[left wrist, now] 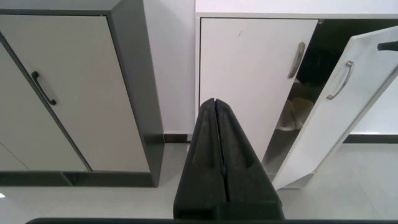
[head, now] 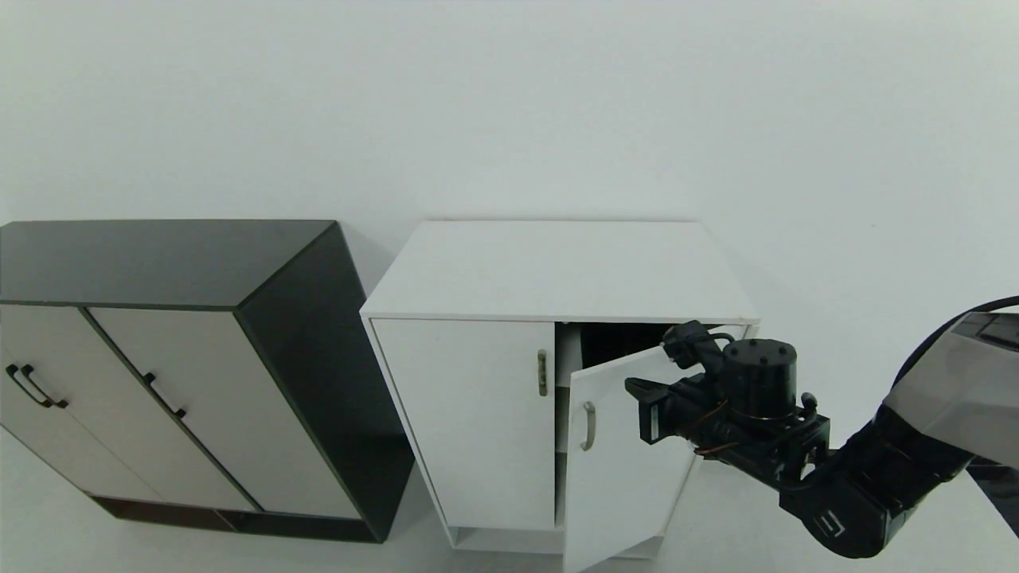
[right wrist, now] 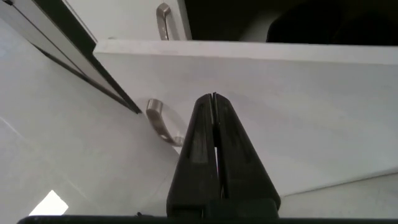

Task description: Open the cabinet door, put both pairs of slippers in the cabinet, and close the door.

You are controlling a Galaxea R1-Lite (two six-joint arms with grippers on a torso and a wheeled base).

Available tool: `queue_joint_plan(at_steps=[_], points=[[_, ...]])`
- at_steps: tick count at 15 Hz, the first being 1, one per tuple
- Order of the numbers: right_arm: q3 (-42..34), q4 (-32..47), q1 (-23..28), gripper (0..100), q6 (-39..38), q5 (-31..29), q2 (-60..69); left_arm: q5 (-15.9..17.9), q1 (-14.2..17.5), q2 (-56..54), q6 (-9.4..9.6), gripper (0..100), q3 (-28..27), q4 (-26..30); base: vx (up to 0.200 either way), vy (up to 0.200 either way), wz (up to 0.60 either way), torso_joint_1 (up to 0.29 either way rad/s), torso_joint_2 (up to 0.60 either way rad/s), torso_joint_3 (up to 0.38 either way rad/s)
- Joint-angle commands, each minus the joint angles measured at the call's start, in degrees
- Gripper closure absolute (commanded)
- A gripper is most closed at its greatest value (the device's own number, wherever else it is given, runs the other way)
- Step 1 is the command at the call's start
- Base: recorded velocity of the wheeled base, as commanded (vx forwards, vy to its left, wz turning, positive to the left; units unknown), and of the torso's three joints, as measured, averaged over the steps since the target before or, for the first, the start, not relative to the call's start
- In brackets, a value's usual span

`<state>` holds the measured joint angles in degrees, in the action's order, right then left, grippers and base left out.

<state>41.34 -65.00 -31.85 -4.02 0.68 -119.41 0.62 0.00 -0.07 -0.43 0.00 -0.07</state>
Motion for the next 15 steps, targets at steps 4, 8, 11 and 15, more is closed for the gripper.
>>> queue_joint_plan(at_steps=[4,8,11,15], points=[[4.10,0.05,0.74,100,-0.02,0.02,-4.61,-0.01,0.00,0.07,-0.01,100,0.00,-0.01,0.000,0.000,0.00,0.000,0.00,0.000],[5.77,0.05,1.44,100,-0.02,0.02,-6.01,-0.01,0.00,0.07,-0.01,100,0.00,-0.01,0.000,0.000,0.00,0.000,0.00,0.000],[7.27,0.05,2.32,100,-0.02,0.02,-7.07,-0.01,0.00,0.07,-0.01,100,0.00,-0.01,0.000,0.000,0.00,0.000,0.00,0.000],[8.85,0.05,3.38,100,-0.02,-0.16,-8.56,-0.01,0.00,0.07,-0.01,100,0.00,-0.01,0.000,0.000,0.00,0.000,0.00,0.000]])
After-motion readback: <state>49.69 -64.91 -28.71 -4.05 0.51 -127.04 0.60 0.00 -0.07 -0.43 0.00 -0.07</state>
